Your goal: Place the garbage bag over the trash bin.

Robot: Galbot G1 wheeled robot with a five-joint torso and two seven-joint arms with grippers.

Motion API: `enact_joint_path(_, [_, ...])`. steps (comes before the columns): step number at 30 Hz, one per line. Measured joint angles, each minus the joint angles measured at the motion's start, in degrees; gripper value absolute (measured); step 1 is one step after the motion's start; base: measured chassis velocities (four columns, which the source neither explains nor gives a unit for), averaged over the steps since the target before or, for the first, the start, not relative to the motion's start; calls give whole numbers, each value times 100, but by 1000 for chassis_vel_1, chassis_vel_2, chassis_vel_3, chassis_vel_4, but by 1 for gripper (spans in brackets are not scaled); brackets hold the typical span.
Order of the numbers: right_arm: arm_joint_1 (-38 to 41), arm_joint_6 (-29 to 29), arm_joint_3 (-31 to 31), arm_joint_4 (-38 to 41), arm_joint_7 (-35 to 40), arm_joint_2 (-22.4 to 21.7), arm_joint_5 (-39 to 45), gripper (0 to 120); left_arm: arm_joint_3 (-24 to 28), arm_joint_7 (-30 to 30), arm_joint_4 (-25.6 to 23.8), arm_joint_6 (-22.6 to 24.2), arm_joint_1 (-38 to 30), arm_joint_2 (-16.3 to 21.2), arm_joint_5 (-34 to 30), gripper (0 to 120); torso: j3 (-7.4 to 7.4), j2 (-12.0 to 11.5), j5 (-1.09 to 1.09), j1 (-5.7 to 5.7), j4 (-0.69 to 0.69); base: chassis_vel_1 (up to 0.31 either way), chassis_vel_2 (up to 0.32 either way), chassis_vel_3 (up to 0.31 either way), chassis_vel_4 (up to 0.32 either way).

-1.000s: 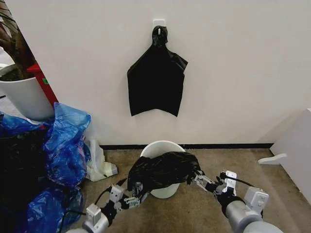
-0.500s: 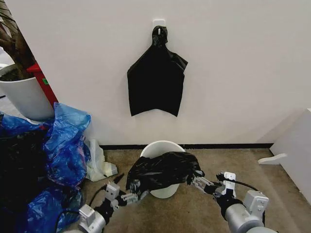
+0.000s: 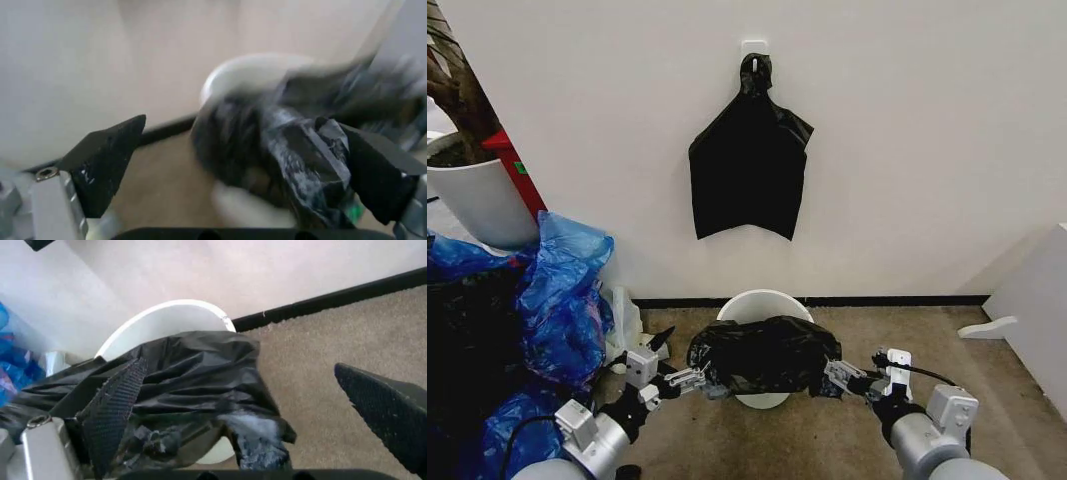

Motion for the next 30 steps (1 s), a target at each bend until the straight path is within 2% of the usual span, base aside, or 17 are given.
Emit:
enact_joint_path(3, [-28,0,-1,0,0,13,0,100,-117,447,224,-65,-5,42,129,100,0,0,-1,0,0,0,0,0,0])
enact_joint_path(6, [-40,-1,-6,-2,1,8,10,100,-413,1750,439,-161,-85,164,-4,100,0,0,1,0,-1,0,0,0,0])
enact_joint_path(9, [-37,-4,-19,-4,-2,10,9,100,-604,2496,501,-177,-234,183,-312,100,0,0,1,0,-1,0,0,0,0])
enact_joint_path(21, [29,-130,-97,-7,-556,70,-249,100,-910,3876,785,-211,-730,156,-1121,100,0,0,2,0,0,0,0,0,0])
enact_joint_path(26, [216,-130,-141,-25,-655,114,-294,100,-853,4117,740,54,-938,154,-1439,100,0,0,2,0,0,0,0,0,0])
enact_joint_path(30, [238,-125,-143,-95,-703,153,-326,100,-783,4080,641,257,-1112,171,-1805,100,0,0,3,0,-2,0,0,0,0])
